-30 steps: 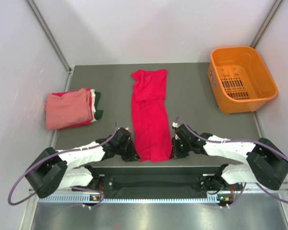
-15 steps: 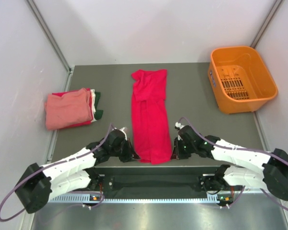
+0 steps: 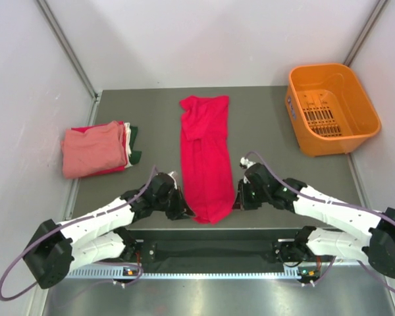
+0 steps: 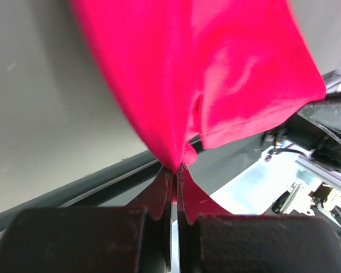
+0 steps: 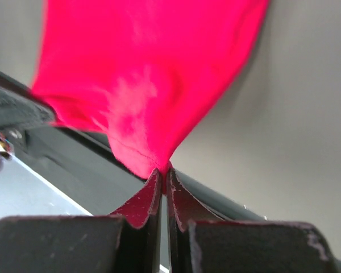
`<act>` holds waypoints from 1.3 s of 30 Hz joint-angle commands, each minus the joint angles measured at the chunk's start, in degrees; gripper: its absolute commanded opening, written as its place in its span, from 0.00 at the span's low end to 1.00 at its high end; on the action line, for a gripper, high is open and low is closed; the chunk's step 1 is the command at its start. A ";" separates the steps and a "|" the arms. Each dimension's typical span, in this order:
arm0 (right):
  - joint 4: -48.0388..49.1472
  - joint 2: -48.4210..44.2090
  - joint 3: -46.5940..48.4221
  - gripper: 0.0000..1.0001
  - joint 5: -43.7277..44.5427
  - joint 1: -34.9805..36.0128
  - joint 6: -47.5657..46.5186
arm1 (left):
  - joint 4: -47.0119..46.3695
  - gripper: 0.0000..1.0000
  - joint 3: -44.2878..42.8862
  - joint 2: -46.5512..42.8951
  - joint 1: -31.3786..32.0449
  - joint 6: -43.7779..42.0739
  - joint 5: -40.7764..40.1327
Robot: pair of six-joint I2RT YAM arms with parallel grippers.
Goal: Fold and stack the t-shirts
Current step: Fold the tshirt
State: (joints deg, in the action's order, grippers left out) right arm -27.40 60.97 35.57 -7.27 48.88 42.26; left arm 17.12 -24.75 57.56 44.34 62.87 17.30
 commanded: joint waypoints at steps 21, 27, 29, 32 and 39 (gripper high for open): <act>1.29 31.83 33.06 0.00 -6.88 -19.96 -14.31 | -5.25 0.00 -28.33 28.39 -28.78 -11.02 10.04; 0.33 40.62 41.85 0.00 -8.20 -22.51 -15.19 | -8.78 0.00 -35.18 37.35 -30.10 -9.78 12.05; -0.11 42.91 44.49 0.00 -8.38 -23.56 -15.19 | -8.33 0.00 -38.08 40.51 -30.45 -10.14 11.97; -0.03 45.55 47.39 0.00 -8.64 -24.71 -14.67 | -9.74 0.00 -40.89 44.11 -30.89 -9.96 11.79; -0.99 52.40 56.00 0.14 -8.73 -26.12 -14.40 | -11.93 0.00 -46.96 51.86 -32.82 -8.91 13.36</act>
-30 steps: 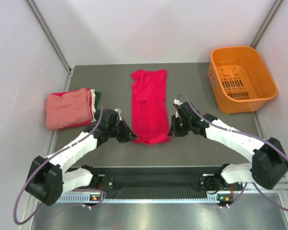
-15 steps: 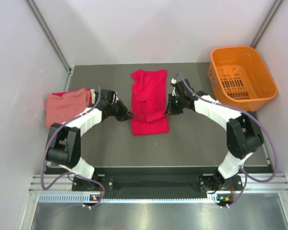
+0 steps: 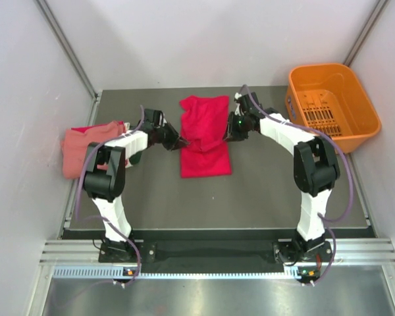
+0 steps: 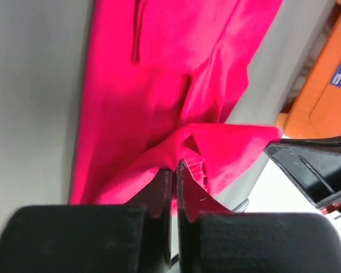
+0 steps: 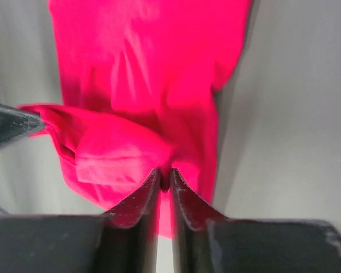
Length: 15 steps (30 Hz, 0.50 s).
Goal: Fold and stack the t-shirts
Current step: Fold the tshirt
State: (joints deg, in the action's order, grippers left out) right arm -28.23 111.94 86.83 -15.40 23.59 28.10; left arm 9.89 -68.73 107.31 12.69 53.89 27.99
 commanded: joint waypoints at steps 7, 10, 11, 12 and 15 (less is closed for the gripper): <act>3.87 -5.56 -2.41 0.86 5.19 -1.09 -1.64 | -5.24 0.90 0.85 -2.69 -1.88 -4.82 -0.03; 8.01 -12.77 -11.72 0.91 7.40 -1.18 -3.39 | -0.68 0.93 5.16 -8.49 -1.88 -9.66 -2.93; 8.80 -14.37 -14.03 0.91 7.92 -1.18 -3.57 | -0.31 0.93 7.01 -10.08 -1.88 -10.46 -4.24; 10.20 -17.08 -16.23 0.88 7.75 -1.18 -3.75 | -0.31 0.93 10.86 -11.58 -1.88 -11.25 -4.43; 12.75 -19.91 -23.88 0.81 5.30 -1.18 -3.49 | -0.57 0.92 16.68 -16.86 -1.79 -11.96 -5.40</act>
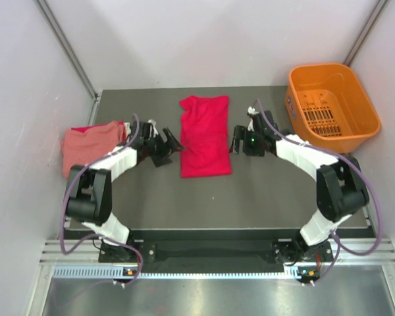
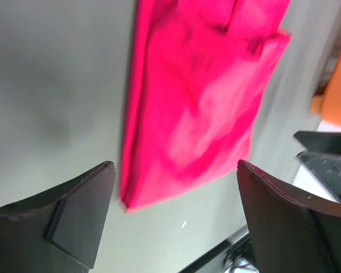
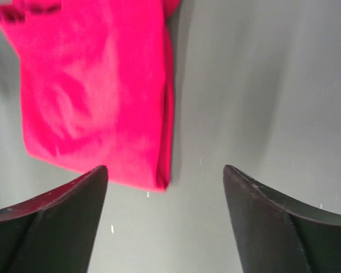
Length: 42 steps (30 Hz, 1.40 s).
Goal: Fold and stack the t-shirts
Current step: Fold the tshirt
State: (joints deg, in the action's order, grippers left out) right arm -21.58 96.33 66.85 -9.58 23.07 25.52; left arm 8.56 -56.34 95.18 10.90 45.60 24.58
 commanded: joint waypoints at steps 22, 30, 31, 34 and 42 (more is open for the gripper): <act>16.31 4.30 -13.59 0.44 -13.97 0.40 5.15 | -4.34 0.61 11.42 0.53 5.01 -2.36 -0.05; 17.01 6.32 -12.97 0.24 -15.64 0.66 5.42 | -3.72 0.49 11.60 1.24 5.01 -2.54 -0.76; 17.10 6.50 -12.89 0.20 -15.73 0.75 5.42 | -3.72 0.49 11.60 1.24 5.01 -2.63 -0.85; 16.93 7.20 -12.27 0.00 -15.99 0.66 5.24 | -3.11 0.43 11.16 1.50 5.01 -2.89 -1.37; 16.49 6.50 -12.71 0.00 -15.64 0.75 4.81 | -1.80 0.39 11.07 1.94 5.10 -3.59 -1.37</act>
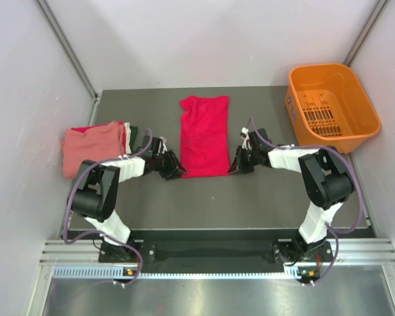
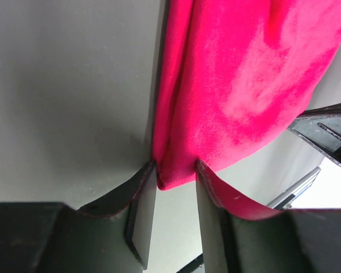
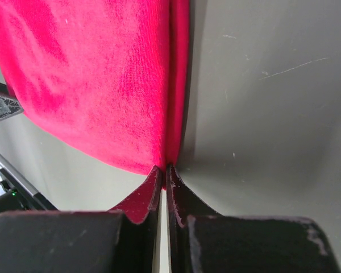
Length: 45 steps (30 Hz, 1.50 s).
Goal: Fold and stack the t-shirts
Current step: Fold the tshirt
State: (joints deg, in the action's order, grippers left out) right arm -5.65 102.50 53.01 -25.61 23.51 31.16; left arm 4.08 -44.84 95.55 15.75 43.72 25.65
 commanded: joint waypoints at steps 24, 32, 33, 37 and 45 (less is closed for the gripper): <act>0.20 -0.02 1.13 0.00 0.56 0.31 -1.27 | 7.62 0.49 0.02 -1.07 1.21 -4.44 -6.67; 0.11 0.16 1.30 0.00 0.64 0.31 -1.19 | 6.38 0.46 -0.69 1.13 2.27 -4.09 -5.08; 0.03 0.07 1.39 0.00 0.64 0.31 -1.10 | 6.30 0.45 -0.77 1.57 2.36 -3.91 -5.00; 0.20 0.07 1.39 0.00 0.56 0.22 -1.10 | 6.29 0.32 -0.69 2.54 2.53 -4.17 -5.34; -0.15 -1.60 0.34 0.00 0.12 0.40 -1.01 | 6.21 0.00 0.45 1.22 2.53 -5.49 -6.58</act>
State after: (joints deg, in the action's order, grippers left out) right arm -5.69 102.48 53.01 -25.61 23.51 31.07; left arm 7.53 -46.17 96.12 17.89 40.47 23.16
